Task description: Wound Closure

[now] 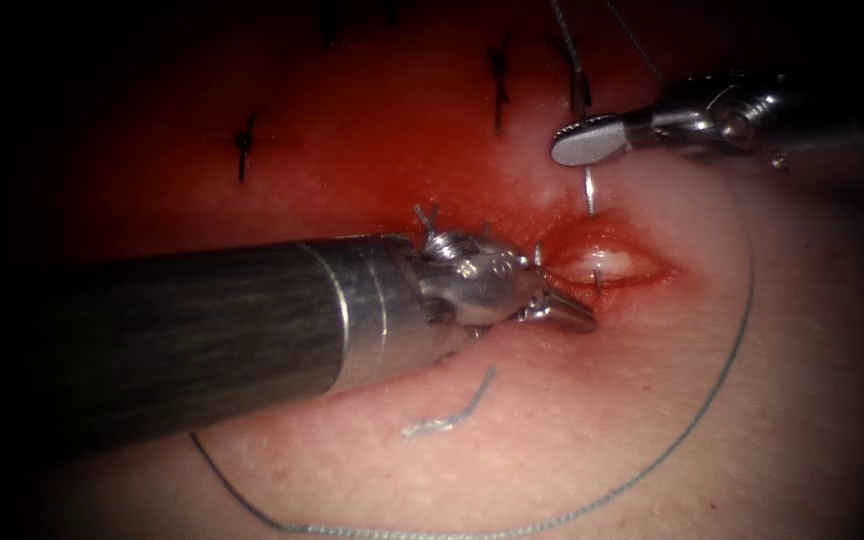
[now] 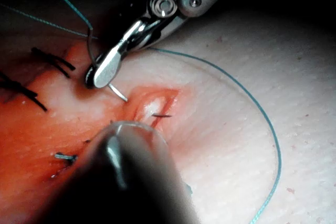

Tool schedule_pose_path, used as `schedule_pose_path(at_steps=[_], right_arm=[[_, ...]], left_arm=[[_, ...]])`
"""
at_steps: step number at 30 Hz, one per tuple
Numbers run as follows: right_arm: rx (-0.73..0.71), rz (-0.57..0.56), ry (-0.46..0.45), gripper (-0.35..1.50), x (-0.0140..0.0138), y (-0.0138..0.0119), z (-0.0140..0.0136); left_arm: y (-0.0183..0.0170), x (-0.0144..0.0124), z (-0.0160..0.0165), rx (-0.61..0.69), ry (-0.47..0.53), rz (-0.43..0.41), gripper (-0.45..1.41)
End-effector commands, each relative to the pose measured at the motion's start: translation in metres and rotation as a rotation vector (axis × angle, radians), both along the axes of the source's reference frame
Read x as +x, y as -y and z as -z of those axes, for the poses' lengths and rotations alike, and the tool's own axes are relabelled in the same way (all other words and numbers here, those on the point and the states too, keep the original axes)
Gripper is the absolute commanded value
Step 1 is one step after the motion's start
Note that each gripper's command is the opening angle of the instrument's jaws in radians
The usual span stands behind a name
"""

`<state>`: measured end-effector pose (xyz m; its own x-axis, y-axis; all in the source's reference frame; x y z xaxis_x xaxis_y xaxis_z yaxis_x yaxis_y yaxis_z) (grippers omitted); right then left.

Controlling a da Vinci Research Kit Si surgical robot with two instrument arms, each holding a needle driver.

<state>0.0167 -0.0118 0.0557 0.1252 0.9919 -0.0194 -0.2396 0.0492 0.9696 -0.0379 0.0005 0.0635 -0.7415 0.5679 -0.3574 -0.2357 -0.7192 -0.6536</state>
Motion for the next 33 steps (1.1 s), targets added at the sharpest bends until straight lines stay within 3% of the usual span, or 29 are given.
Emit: schedule_pose_path(at_steps=[1, 7, 9, 10, 11, 12, 15, 20, 27, 33], right_arm=[[0.017, 0.012, -0.015, -0.35, 0.0012, 0.0008, 0.0006], [0.03, 0.02, -0.022, -0.35, 0.0015, 0.0032, 0.0027], [-0.07, -0.002, 0.003, -0.35, 0.0017, 0.0028, 0.0029], [-0.114, -0.015, 0.016, -0.18, 0.0018, 0.0025, 0.0029], [-0.168, -0.027, 0.022, 0.22, 0.0018, 0.0019, 0.0027], [-0.198, -0.041, 0.025, 0.49, 0.0018, 0.0014, 0.0024], [-0.332, -0.137, 0.025, 1.11, 0.0014, -0.0012, 0.0011], [-0.496, -0.183, 0.033, 1.36, 0.0008, -0.0035, 0.0002], [-0.777, -0.104, 0.125, 1.41, 0.0008, -0.0039, 0.0023], [-0.924, 0.067, 0.128, 1.2, 0.0021, -0.003, 0.0049]], left_arm=[[-0.0003, -0.0006, -0.0004, -0.001, 0.002, 0.0, -0.3], [-0.0004, -0.0005, -0.0002, -0.004, 0.004, -0.004, -0.3], [-0.0004, -0.0005, -0.0001, -0.003, 0.002, -0.005, -0.32], [-0.0004, -0.0005, -0.0001, -0.003, 0.002, -0.005, -0.33], [-0.0003, -0.0005, -0.0001, -0.007, 0.004, -0.009, -0.33], [-0.0003, -0.0005, 0.0, -0.007, 0.004, -0.009, -0.35], [-0.0001, -0.0006, 0.0002, -0.009, 0.001, -0.016, -0.4], [-0.0001, -0.0007, 0.0002, -0.009, 0.001, -0.016, -0.43], [-0.0001, -0.0006, 0.0002, -0.009, 0.002, -0.016, -0.45], [0.0, -0.0007, 0.0002, -0.009, 0.001, -0.016, -0.45]])
